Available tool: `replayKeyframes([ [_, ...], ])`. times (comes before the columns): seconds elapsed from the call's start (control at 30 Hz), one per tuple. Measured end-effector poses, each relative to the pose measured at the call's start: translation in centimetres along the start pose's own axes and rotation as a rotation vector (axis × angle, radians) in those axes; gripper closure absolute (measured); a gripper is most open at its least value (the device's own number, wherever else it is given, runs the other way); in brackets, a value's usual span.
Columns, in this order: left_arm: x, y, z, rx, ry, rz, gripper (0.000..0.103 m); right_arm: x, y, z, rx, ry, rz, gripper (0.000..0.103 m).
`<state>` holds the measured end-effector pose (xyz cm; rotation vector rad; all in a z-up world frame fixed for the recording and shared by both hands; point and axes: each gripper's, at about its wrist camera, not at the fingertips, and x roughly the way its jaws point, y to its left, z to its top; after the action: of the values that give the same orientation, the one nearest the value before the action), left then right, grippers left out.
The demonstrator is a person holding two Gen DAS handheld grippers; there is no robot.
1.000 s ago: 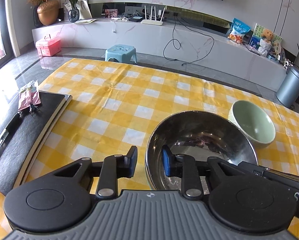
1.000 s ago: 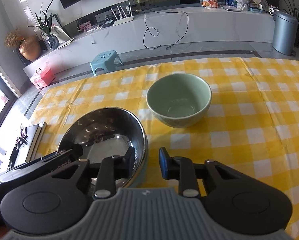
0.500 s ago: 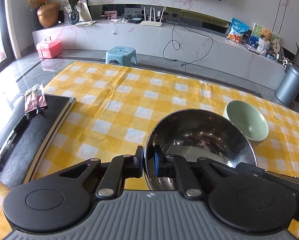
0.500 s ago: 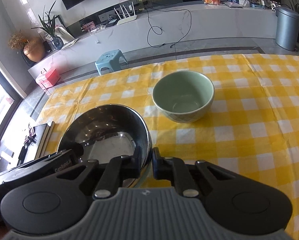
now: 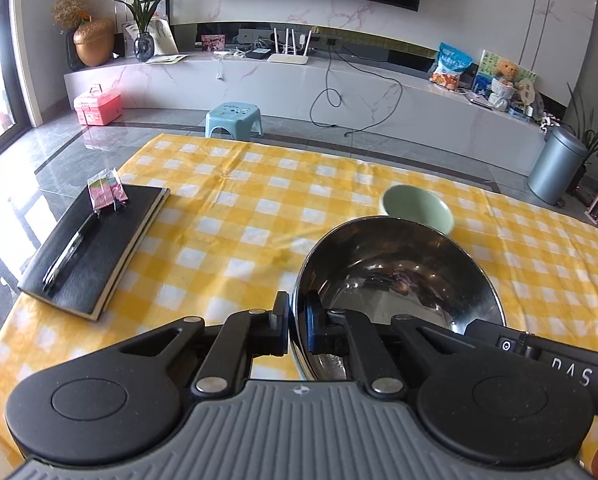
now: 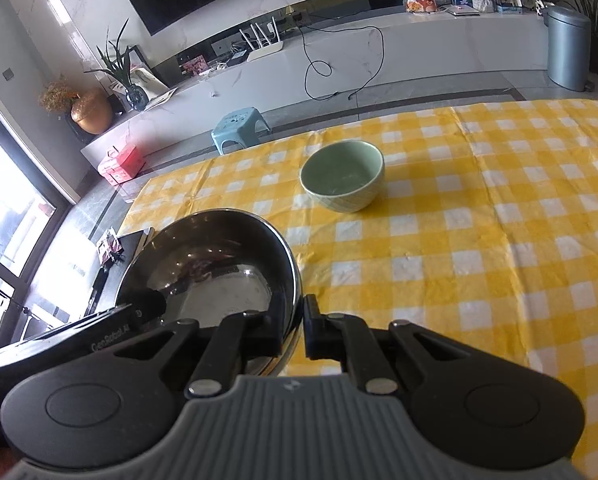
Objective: Organize plates and bowls
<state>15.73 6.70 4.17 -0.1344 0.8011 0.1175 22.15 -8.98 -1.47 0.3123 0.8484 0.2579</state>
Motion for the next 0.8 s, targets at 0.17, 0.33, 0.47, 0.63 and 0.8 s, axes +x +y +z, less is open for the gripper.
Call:
replayKeyframes([
  [0.17,-2.8,-1.5,-1.7,-0.013,-0.006,-0.05,0.095,-4.5,-1.8,-1.8,0.044,-0.041,0.001,0.096],
  [0.33,-5.2,-3.4,-3.3,-0.015,-0.025,-0.095,0.094,-8.4,-3.8,-3.7,0.086,-0.089,-0.007,0.096],
  [0.47,-6.5,-4.9,-4.8,0.001,-0.021,-0.135,0.093,-10.9,-5.5,-4.8,0.12,-0.118,-0.023,0.097],
  [0.63,-7.3,-6.6,-6.4,0.018,0.0,-0.202,0.092,-13.6,-7.7,-6.3,0.161,-0.153,-0.055,0.097],
  [0.8,-7.0,-8.1,-7.8,0.025,0.036,-0.248,0.091,-14.9,-10.1,-7.4,0.206,-0.162,-0.082,0.098],
])
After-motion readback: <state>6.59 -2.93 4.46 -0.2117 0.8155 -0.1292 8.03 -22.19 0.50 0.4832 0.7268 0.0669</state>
